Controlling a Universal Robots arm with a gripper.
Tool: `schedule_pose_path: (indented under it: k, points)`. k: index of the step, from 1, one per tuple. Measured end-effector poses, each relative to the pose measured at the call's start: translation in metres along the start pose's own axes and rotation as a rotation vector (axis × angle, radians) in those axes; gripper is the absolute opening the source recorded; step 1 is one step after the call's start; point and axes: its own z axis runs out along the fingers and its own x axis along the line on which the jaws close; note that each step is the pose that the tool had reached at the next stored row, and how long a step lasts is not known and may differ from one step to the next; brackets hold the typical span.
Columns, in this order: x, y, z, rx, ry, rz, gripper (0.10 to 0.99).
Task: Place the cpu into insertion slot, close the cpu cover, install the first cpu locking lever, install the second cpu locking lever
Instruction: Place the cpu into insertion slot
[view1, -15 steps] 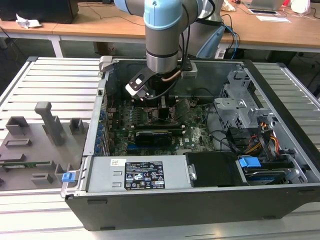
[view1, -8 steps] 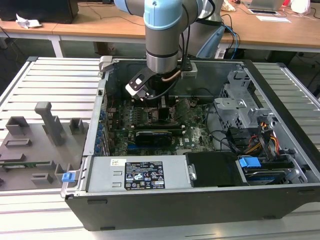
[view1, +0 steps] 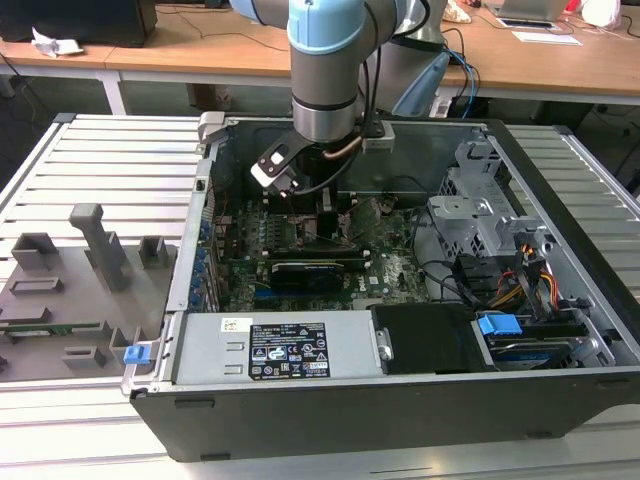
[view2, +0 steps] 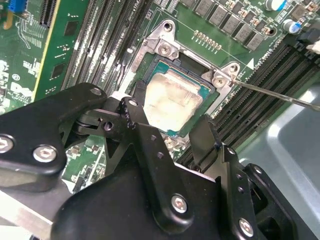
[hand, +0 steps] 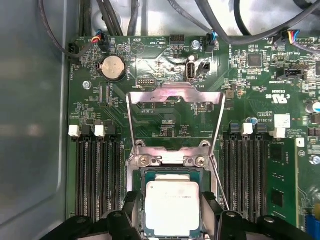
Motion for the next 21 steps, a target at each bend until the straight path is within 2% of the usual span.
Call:
schedule_pose_path:
  k: [3, 5, 6, 7, 9, 11, 13, 14, 21]
  points:
    - [0.0001, 0.0007, -0.0061, 0.005, -0.0001, 0.0, 0.616]
    - [0.0002, 0.0015, -0.0086, 0.012, -0.0002, 0.0, 0.6]
    - [0.0001, 0.0023, -0.0089, 0.017, 0.0001, 0.0, 0.533]
    - [-0.0003, 0.0041, -0.0091, 0.029, 0.0, 0.001, 0.471]
    - [-0.0009, 0.0068, -0.009, 0.045, -0.0003, 0.001, 0.349]
    - [-0.002, 0.007, -0.0092, 0.047, 0.0003, 0.001, 0.231]
    - [-0.0023, 0.007, -0.0093, 0.047, 0.0003, 0.001, 0.231]
    - [-0.0024, 0.007, -0.0097, 0.047, 0.0003, 0.001, 0.106]
    - [-0.0023, 0.0074, -0.0144, 0.047, 0.0004, 0.001, 0.106]
